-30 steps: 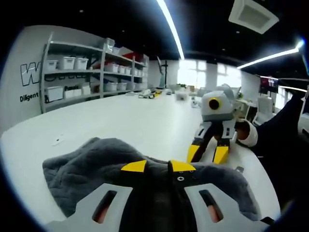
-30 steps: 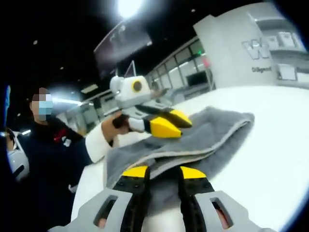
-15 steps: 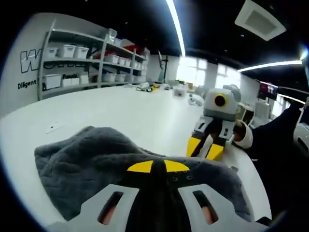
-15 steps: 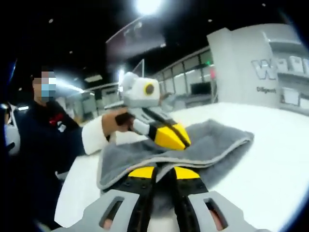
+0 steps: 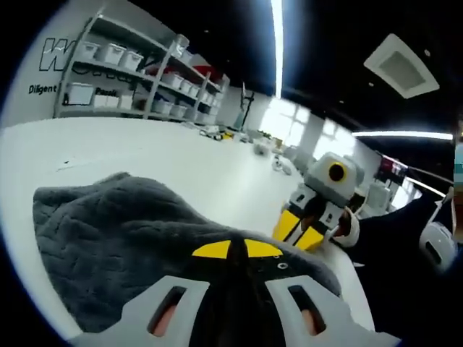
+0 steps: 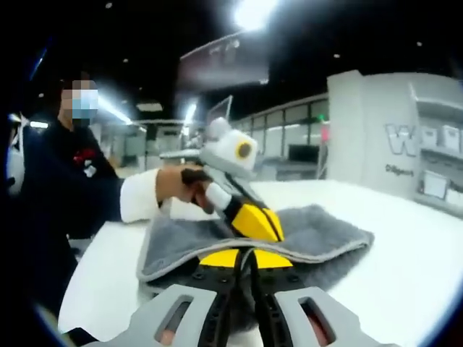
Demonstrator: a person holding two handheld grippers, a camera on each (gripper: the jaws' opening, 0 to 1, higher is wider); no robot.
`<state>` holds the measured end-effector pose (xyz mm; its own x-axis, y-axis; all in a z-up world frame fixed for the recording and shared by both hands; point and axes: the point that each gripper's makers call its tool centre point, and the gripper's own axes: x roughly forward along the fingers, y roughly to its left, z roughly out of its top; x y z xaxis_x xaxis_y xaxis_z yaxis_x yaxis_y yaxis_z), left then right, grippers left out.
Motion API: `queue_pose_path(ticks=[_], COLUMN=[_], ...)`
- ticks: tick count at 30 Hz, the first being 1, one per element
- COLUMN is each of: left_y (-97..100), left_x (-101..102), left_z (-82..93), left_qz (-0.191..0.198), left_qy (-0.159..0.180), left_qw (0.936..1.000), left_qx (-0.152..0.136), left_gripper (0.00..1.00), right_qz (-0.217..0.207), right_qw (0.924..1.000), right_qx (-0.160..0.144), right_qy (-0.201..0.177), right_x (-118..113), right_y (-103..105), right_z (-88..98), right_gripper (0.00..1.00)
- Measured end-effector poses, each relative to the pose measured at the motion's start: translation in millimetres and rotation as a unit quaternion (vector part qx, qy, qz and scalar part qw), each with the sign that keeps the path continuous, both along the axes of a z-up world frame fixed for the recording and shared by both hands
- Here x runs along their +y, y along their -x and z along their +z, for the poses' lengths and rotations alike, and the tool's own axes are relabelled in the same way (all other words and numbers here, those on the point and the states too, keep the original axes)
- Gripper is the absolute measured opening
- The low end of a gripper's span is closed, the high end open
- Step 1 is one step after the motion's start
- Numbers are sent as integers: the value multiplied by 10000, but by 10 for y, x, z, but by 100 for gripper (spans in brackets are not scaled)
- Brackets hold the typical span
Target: Open the folded towel by lifting each exposed corner and separating the folded layers until the towel lies flat within the target outline without major curled edges
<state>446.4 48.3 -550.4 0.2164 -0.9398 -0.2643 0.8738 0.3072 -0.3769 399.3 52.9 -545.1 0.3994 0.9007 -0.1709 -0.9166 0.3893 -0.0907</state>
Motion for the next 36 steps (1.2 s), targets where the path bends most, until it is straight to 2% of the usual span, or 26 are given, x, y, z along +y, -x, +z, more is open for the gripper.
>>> queue_pose_path(ticks=[2,4,9,10,11,12,20,27,33,34,36], left_y=[14,44,12,-9,-71,-82,-91,-91,13,-46,-73], left_x=[-4,-19,-24,-37,-31,-42,-39,96,121,165,195], left_z=[16,37,129,126,78,69,109,71,28,39,43], left_qz=[-16,-19,29,126,354,391,604,744,599,609,638], left_qy=[41,122,304,269,84,44,27,66,155,197,216], left_qw=[10000,9998,9994,9994,9992,9991,9974,9927,9885,9863,9852], left_qx=[9,141,184,201,192,165,392,948,1382,1523,1576], left_gripper=[8,12,13,13,13,13,13,23,27,27,27], right_qz=[-4,-29,-96,-125,-190,-228,-308,-284,-232,-216,-210], right_qw=[9999,9998,9996,9993,9985,9980,9966,9951,9927,9924,9914], right_qx=[-111,-165,-225,-308,-450,-528,-700,-877,-1086,-1105,-1176], right_qy=[47,77,122,183,251,269,300,365,461,494,528], right_x=[16,20,28,27,18,12,-8,27,112,123,137], right_y=[2,-3,-18,-25,-42,-53,-82,-70,-29,-24,-20], right_z=[7,10,15,14,26,36,66,73,72,63,62], right_gripper=[2,2,2,2,2,2,1,0,0,0,0])
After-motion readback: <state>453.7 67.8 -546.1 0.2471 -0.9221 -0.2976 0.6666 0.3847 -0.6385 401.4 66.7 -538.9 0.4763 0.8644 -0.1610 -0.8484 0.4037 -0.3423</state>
